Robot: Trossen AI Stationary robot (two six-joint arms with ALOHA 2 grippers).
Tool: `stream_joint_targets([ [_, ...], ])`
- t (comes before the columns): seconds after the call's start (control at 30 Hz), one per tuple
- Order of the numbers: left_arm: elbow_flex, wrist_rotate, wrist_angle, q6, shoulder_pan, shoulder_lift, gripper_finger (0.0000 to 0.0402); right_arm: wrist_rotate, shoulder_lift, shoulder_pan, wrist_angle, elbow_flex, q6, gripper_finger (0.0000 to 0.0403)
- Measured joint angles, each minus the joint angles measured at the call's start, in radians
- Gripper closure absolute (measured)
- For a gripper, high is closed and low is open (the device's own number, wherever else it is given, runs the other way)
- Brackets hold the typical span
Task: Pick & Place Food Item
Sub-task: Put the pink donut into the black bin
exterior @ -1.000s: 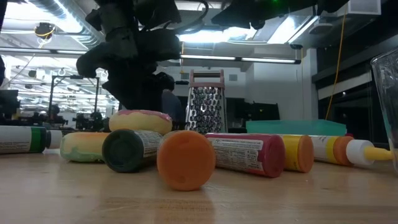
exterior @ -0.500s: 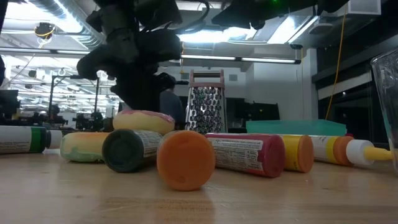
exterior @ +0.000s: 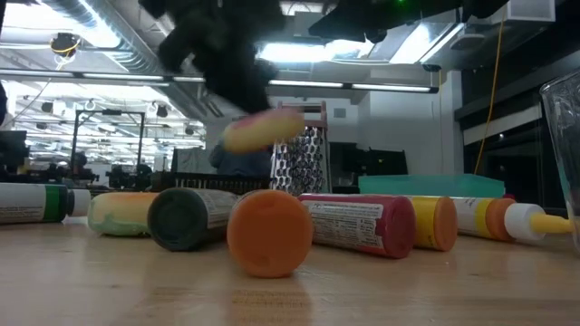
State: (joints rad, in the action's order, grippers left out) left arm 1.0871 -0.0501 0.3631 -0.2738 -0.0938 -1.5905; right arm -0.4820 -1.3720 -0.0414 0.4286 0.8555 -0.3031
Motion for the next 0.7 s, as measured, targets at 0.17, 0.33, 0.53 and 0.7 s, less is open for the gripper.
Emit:
stream_joint_targets([
  [0.17, 0.017, -0.101, 0.018, -0.026, 0.055, 0.089, 0.0392, 0.000, 0.000, 0.000, 0.000, 0.000, 0.000, 0.0225],
  [0.33, 0.017, -0.139, 0.092, 0.039, 0.189, 0.176, 0.0393, 0.000, 0.000, -0.006, 0.000, 0.000, 0.000, 0.0225],
  [0.53, -0.090, -0.007, 0.032, 0.080, 0.356, 0.267, 0.0394, 0.000, 0.000, -0.022, 0.004, 0.000, -0.012, 0.0225],
  [0.7, -0.259, 0.095, -0.101, 0.140, 0.445, 0.309, 0.0393, 0.000, 0.000, -0.026, 0.005, 0.000, -0.015, 0.0225],
])
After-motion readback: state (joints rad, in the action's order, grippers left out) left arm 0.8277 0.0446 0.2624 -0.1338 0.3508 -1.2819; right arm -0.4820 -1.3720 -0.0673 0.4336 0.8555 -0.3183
